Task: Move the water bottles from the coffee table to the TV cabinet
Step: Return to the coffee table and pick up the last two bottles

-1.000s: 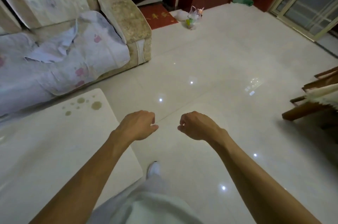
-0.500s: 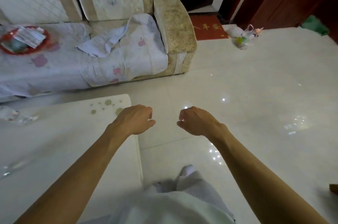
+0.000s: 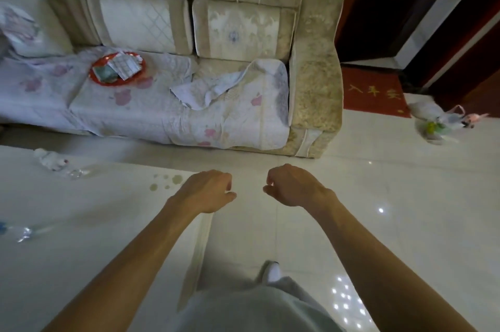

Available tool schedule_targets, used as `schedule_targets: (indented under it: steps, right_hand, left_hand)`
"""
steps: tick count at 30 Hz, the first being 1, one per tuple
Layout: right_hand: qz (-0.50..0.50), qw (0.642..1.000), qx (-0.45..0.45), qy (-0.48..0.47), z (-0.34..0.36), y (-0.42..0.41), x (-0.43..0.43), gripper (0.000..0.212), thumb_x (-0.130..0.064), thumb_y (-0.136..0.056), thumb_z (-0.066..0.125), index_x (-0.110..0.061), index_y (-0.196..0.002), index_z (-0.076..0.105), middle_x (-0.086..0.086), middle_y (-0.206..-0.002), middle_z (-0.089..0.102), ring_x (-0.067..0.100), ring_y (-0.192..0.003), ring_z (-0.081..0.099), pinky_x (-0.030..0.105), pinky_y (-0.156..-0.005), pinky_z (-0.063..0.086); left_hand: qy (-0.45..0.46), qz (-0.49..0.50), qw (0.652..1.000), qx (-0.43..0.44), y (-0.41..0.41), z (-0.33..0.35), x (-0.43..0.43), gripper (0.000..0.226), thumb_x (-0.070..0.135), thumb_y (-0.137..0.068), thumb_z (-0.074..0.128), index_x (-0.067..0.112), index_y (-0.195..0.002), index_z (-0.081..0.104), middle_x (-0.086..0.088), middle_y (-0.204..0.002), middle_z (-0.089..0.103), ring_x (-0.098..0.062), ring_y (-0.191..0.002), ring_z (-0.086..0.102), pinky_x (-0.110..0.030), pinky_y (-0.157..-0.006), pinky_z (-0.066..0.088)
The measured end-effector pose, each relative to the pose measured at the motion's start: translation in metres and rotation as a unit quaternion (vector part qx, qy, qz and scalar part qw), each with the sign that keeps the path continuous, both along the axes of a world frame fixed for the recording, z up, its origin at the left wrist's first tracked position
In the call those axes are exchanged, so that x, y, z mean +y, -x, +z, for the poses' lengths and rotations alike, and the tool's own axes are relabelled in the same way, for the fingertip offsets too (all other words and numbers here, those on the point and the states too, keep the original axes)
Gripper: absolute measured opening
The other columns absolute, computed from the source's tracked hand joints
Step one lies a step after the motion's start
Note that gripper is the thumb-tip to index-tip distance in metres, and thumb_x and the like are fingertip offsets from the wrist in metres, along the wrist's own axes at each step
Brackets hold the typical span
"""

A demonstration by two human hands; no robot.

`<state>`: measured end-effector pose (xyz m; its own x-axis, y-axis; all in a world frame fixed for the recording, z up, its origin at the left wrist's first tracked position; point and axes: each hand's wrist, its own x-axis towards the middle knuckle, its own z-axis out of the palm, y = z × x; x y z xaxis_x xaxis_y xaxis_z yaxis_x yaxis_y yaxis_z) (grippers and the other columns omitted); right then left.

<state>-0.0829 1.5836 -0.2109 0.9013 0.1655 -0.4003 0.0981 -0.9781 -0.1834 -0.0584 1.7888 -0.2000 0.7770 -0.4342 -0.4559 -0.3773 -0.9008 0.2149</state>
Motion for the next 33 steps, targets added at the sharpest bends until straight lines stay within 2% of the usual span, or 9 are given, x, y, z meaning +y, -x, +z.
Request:
schedule_targets:
  steps: [6, 13, 17, 21, 24, 26, 31, 33]
  right_hand:
    - [0.071, 0.997, -0.028, 0.002, 0.015, -0.073, -0.034, 0.037, -0.038, -0.098, 0.049, -0.009, -0.117, 0.062, 0.012, -0.12, 0.064, 0.03, -0.113, 0.059, 0.04, -0.09, 0.05]
    - [0.152, 0.988, -0.002, -0.001, 0.006, -0.146, -0.024, 0.039, -0.039, -0.099, 0.047, -0.009, -0.118, 0.063, 0.011, -0.121, 0.063, 0.029, -0.112, 0.059, 0.039, -0.089, 0.049]
    - [0.186, 0.982, 0.018, 0.001, 0.001, -0.194, -0.007, 0.039, -0.039, -0.098, 0.048, -0.009, -0.118, 0.061, 0.012, -0.117, 0.064, 0.029, -0.106, 0.061, 0.04, -0.086, 0.051]
    - [0.215, 0.976, 0.026, 0.009, 0.001, -0.255, 0.016, 0.04, -0.037, -0.098, 0.049, -0.007, -0.122, 0.061, 0.014, -0.121, 0.062, 0.031, -0.108, 0.061, 0.038, -0.087, 0.05]
    - [0.228, 0.973, 0.033, 0.015, 0.007, -0.305, 0.032, 0.038, -0.036, -0.097, 0.05, -0.006, -0.118, 0.062, 0.015, -0.119, 0.063, 0.031, -0.106, 0.061, 0.035, -0.081, 0.047]
    - [0.237, 0.971, 0.035, 0.02, 0.012, -0.341, 0.043, 0.038, -0.036, -0.097, 0.051, -0.007, -0.119, 0.063, 0.015, -0.119, 0.064, 0.03, -0.105, 0.062, 0.035, -0.083, 0.049]
    - [0.281, 0.959, 0.029, 0.032, 0.015, -0.42, 0.086, 0.04, -0.038, -0.098, 0.049, -0.008, -0.124, 0.059, 0.013, -0.122, 0.061, 0.029, -0.107, 0.061, 0.034, -0.082, 0.046]
    - [0.299, 0.953, 0.036, 0.029, 0.012, -0.441, 0.106, 0.038, -0.037, -0.097, 0.05, -0.009, -0.12, 0.062, 0.011, -0.119, 0.064, 0.027, -0.103, 0.063, 0.034, -0.08, 0.047]
  left_hand:
    - [0.016, 0.058, 0.998, -0.034, -0.04, 0.023, -0.043, 0.034, 0.044, -0.093, 0.049, 0.018, -0.115, 0.058, -0.001, -0.117, 0.06, -0.02, -0.104, 0.056, -0.031, -0.083, 0.042]
    - [-0.005, 0.139, 0.99, -0.031, -0.089, 0.021, -0.031, 0.034, 0.044, -0.093, 0.049, 0.02, -0.115, 0.057, 0.001, -0.116, 0.06, -0.019, -0.103, 0.057, -0.03, -0.082, 0.042]
    - [-0.021, 0.173, 0.985, -0.014, -0.128, 0.003, -0.017, 0.036, 0.047, -0.092, 0.048, 0.02, -0.114, 0.058, 0.0, -0.114, 0.062, -0.019, -0.1, 0.057, -0.032, -0.082, 0.043]
    - [0.009, 0.194, 0.981, 0.004, -0.184, -0.013, -0.01, 0.035, 0.046, -0.092, 0.05, 0.018, -0.111, 0.058, -0.001, -0.111, 0.064, -0.016, -0.092, 0.055, -0.029, -0.081, 0.042]
    - [0.019, 0.199, 0.98, -0.022, -0.229, -0.01, 0.002, 0.036, 0.046, -0.092, 0.051, 0.018, -0.113, 0.06, 0.0, -0.114, 0.064, -0.017, -0.098, 0.057, -0.028, -0.082, 0.039]
    - [0.021, 0.208, 0.977, -0.035, -0.259, -0.005, 0.016, 0.037, 0.046, -0.093, 0.05, 0.019, -0.115, 0.059, 0.001, -0.114, 0.063, -0.017, -0.101, 0.059, -0.027, -0.081, 0.039]
    - [0.004, 0.254, 0.967, -0.034, -0.316, 0.001, 0.06, 0.036, 0.046, -0.093, 0.048, 0.018, -0.114, 0.058, 0.0, -0.112, 0.063, -0.019, -0.098, 0.061, -0.03, -0.082, 0.047]
    - [0.006, 0.281, 0.959, -0.028, -0.327, 0.001, 0.076, 0.035, 0.044, -0.093, 0.049, 0.016, -0.111, 0.061, -0.001, -0.109, 0.064, -0.019, -0.094, 0.062, -0.031, -0.08, 0.05]
